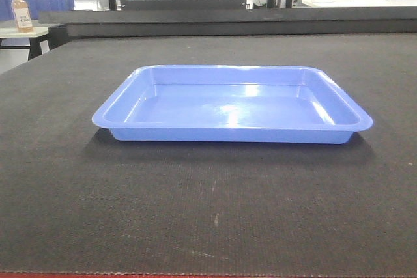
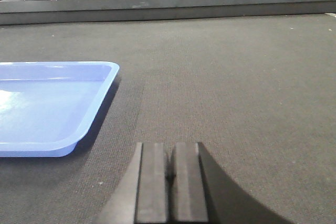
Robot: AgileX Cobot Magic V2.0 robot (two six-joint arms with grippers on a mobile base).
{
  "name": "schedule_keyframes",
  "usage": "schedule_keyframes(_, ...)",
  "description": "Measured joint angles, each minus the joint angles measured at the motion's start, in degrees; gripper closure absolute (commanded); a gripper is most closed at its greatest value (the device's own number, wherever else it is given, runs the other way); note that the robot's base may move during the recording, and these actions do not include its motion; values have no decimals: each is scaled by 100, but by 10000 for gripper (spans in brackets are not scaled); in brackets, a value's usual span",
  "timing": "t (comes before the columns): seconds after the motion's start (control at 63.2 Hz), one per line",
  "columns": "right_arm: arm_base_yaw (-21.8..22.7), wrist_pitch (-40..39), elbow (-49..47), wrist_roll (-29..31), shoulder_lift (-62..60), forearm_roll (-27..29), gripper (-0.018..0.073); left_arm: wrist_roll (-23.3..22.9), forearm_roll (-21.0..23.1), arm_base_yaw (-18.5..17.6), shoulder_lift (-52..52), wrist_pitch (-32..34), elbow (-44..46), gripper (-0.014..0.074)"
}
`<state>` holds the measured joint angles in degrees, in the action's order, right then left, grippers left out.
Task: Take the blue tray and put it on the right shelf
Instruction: 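Move both grippers down toward the opposite short edges of the blue tray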
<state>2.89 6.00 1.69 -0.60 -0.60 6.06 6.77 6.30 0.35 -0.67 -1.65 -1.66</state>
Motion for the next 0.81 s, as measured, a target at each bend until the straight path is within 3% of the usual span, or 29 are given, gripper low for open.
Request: schedule_keyframes(0.807,0,-271,0,0,0,0,504,0,12,0,0,99,0,645)
